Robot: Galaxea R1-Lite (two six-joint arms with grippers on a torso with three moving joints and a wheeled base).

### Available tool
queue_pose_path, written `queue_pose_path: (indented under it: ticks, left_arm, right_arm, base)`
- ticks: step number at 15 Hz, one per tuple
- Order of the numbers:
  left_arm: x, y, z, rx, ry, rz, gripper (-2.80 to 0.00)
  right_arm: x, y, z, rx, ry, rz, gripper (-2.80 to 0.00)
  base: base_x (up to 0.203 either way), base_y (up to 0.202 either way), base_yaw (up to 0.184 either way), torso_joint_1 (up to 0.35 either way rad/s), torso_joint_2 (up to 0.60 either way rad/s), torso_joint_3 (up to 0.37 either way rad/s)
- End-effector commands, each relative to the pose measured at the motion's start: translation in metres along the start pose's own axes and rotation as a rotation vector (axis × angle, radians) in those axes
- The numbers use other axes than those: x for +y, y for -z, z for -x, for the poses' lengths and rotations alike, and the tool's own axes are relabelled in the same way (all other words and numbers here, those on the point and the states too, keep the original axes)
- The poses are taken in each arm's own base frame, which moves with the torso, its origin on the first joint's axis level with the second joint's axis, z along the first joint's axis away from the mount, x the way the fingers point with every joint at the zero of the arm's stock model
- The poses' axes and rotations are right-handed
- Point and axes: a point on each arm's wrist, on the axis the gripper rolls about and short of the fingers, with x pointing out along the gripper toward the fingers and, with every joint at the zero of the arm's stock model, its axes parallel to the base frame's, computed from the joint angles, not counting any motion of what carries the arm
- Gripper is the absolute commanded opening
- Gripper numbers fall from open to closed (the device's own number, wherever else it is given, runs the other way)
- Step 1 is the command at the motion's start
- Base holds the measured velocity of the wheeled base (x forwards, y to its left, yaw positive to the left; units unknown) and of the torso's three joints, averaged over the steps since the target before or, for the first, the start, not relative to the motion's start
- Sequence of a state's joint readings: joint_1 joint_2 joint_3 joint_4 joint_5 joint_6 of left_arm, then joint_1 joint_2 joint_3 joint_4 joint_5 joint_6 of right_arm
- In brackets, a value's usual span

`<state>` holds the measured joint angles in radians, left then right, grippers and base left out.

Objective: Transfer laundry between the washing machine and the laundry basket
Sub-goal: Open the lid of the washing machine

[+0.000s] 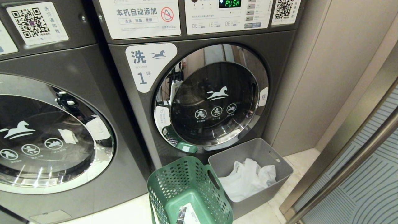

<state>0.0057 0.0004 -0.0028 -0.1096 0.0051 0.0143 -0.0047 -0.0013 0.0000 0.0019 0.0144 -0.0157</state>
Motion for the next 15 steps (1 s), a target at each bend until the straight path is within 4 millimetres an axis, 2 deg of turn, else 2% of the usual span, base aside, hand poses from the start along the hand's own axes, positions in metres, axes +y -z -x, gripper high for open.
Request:
queue_pose_path:
  ticks: [1,4,6,9,11,15]
  left_arm:
    - [0.000,-0.020,0.005,-0.056,0.002,-0.001,-2.80]
    - [0.001,-0.061,0.013,-0.087,0.001,-0.002,-2.80]
    - [0.001,-0.077,0.004,-0.029,-0.004,0.000,-2.80]
    - [0.002,-0.102,-0.021,0.061,-0.007,0.001,-2.80]
    - [0.002,-0.110,-0.037,0.122,-0.010,0.004,-2.80]
    - [0.002,-0.100,-0.058,0.246,-0.046,0.041,-2.80]
  right_arm:
    - [0.000,0.000,0.000,0.001,-0.001,-0.002,-2.80]
    - [0.000,0.000,0.000,0.001,-0.001,-0.002,-2.80]
    - [0.000,0.000,0.000,0.001,-0.001,-0.002,-2.80]
    - [0.000,0.000,0.000,0.001,-0.001,-0.002,-2.80]
    - [0.000,0.000,0.000,0.001,-0.001,-0.002,-2.80]
    - [0.000,0.000,0.000,0.001,-0.001,-0.002,-2.80]
  base:
    - [0.000,0.000,0.000,0.000,0.00,0.000]
    - [0.000,0.000,0.000,0.000,0.00,0.000]
    - [0.000,0.000,0.000,0.000,0.00,0.000]
    - [0.000,0.000,0.000,0.000,0.00,0.000]
    - [0.000,0.000,0.000,0.000,0.00,0.000]
    - [0.000,0.000,0.000,0.000,0.00,0.000]
